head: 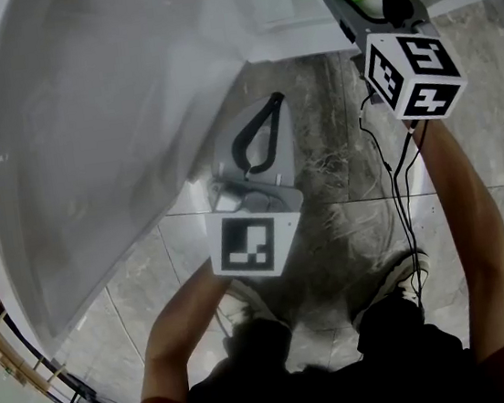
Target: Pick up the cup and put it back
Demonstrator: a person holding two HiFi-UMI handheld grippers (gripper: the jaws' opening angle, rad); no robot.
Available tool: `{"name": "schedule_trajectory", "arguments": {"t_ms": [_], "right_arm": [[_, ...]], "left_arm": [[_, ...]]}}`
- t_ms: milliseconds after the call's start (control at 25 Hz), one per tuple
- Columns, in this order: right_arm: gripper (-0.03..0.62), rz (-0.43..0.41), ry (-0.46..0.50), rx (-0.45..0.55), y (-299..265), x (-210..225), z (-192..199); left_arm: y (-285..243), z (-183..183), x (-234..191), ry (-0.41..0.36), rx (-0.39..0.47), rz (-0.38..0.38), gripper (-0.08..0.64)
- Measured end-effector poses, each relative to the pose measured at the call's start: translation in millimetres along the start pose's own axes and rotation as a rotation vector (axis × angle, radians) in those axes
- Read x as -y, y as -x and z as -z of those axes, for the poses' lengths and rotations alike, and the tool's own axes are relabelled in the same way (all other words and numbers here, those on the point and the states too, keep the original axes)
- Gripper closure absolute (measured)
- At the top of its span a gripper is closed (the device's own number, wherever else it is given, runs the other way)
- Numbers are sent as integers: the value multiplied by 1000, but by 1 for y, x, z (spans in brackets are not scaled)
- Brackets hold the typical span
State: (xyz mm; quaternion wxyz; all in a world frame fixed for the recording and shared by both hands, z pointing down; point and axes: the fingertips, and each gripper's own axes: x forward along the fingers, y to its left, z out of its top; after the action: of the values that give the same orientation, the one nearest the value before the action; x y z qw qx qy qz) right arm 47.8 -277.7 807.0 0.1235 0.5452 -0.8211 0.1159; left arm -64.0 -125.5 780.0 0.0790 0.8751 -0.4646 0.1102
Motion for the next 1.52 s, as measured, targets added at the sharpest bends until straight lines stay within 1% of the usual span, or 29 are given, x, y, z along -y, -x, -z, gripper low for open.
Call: {"name": "schedule_trajectory", "arguments": {"t_ms": [80,120,440,520,960,1400,1520], "right_arm": [[287,15,4,3,0,2,1],[305,22,5,5,0,3,2],[308,31,21,10,5,4,1],[308,30,21,14,9,3,0],[308,5,55,41,42,-10,-15],[309,-25,86,64,80,-27,-26],[310,-35,91,86,94,-34,-31]], "left_arm": [[0,2,1,-6,0,3,560],[1,4,1,-10,-2,5,560],[3,5,7,-37,-10,25,560],[4,4,6,-32,-9,20,560],[18,-15,10,-34,30,3,560],[32,-34,21,-72,64,7,560],[37,-38,24,-56,72,6,560]]}}
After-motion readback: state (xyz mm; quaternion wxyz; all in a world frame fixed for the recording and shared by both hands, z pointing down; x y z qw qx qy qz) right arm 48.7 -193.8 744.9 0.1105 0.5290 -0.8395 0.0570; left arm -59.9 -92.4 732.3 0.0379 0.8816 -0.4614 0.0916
